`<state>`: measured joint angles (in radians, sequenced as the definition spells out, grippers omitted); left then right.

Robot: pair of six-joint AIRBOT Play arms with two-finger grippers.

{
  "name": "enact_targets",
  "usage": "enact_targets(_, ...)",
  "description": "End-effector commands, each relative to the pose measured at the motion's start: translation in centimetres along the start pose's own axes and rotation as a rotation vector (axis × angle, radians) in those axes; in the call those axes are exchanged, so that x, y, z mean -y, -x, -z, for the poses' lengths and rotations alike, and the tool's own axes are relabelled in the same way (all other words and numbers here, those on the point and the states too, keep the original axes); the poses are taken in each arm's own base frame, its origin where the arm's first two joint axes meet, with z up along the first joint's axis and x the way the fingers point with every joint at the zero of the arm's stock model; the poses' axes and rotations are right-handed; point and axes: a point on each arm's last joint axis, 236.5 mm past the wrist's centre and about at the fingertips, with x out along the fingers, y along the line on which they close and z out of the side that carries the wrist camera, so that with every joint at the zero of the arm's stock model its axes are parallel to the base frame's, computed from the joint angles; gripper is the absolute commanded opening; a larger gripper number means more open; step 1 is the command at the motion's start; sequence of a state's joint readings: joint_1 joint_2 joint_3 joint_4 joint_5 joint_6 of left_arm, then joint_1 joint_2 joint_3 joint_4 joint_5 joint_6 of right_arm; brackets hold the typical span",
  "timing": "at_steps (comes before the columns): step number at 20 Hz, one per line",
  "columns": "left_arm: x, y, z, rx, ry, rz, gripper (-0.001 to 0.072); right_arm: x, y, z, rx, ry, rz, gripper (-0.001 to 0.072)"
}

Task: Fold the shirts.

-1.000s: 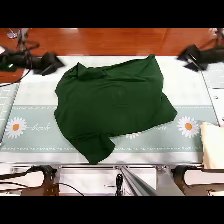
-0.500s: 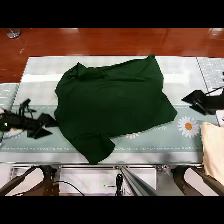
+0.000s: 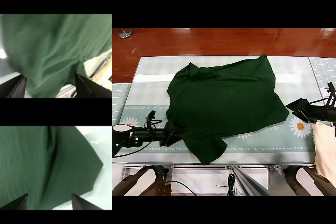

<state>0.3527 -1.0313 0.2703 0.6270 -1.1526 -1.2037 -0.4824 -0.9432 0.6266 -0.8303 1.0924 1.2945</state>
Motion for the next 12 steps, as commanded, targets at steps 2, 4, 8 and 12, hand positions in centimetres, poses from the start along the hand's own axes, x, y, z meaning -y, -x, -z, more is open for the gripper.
enact_targets(2,2.6,-1.6,-1.4,0.079,-0.111,0.053,0.0016,4.9,1.6,-2.6,0.118,-0.130,0.150,0.0619)
enact_targets(4,3.8,-1.0,-1.7,0.076,-0.183,0.071,0.0023,9.1,2.5,-1.3,0.070,-0.185,0.282,0.0619)
enact_targets(8,5.1,-0.4,-2.8,0.100,-0.216,0.080,0.0023,9.1,-0.3,3.1,-0.177,-0.169,0.256,0.0619)
enact_targets(12,5.2,-0.3,-2.8,0.100,-0.217,0.081,0.0023,7.4,-4.0,2.6,-0.245,-0.144,0.185,0.0619)
